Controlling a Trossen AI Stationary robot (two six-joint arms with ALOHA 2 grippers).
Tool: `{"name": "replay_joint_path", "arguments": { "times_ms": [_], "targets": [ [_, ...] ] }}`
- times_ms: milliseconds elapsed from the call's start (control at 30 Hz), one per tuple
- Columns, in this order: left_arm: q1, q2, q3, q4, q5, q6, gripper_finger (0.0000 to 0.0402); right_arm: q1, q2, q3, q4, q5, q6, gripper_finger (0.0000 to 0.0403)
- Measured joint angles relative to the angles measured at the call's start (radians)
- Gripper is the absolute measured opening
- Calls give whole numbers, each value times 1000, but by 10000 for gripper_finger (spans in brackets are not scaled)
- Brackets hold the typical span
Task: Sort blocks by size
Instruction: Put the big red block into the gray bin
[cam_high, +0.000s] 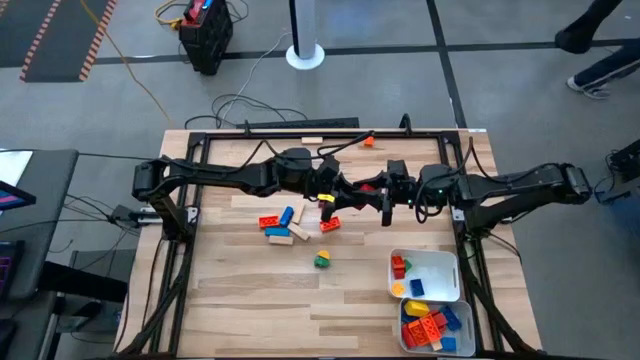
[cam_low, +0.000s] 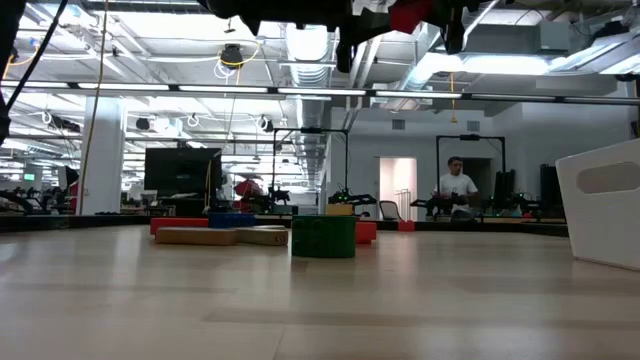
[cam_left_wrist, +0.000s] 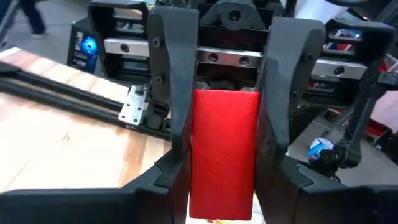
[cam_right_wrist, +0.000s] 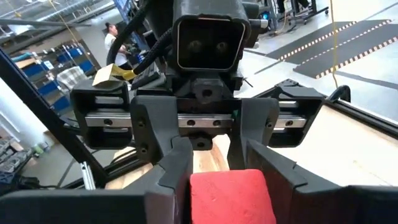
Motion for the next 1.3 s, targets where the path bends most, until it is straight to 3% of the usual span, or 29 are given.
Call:
{"name": "replay_joint_path", "arguments": {
  "times_ms": [300,400,533,633,767,867,1000,1300],
  "targets": [
    [25,-23,1,-138,-34,-19,225,-50,-19,26,-121,-68,-3,154],
    [30,-49,1,-185,-34,17,233,-50,-36,43,-202,-72,-2,154],
    [36,-103,1,-373,-80,64,233,-48,-80,85,-393,-83,16,154],
    [37,-141,1,-528,-144,102,233,-34,-116,103,-548,-152,75,154],
    [46,-174,1,-663,-212,148,233,7,-146,103,-737,-330,229,154],
    [65,-180,1,-696,-218,153,233,90,-143,103,-860,-400,392,154],
    [89,-179,1,-699,-222,145,233,266,-114,84,-939,-413,636,154],
    [113,-179,1,-746,-214,222,233,684,16,-6,-837,-386,1248,169]
  ]
}}
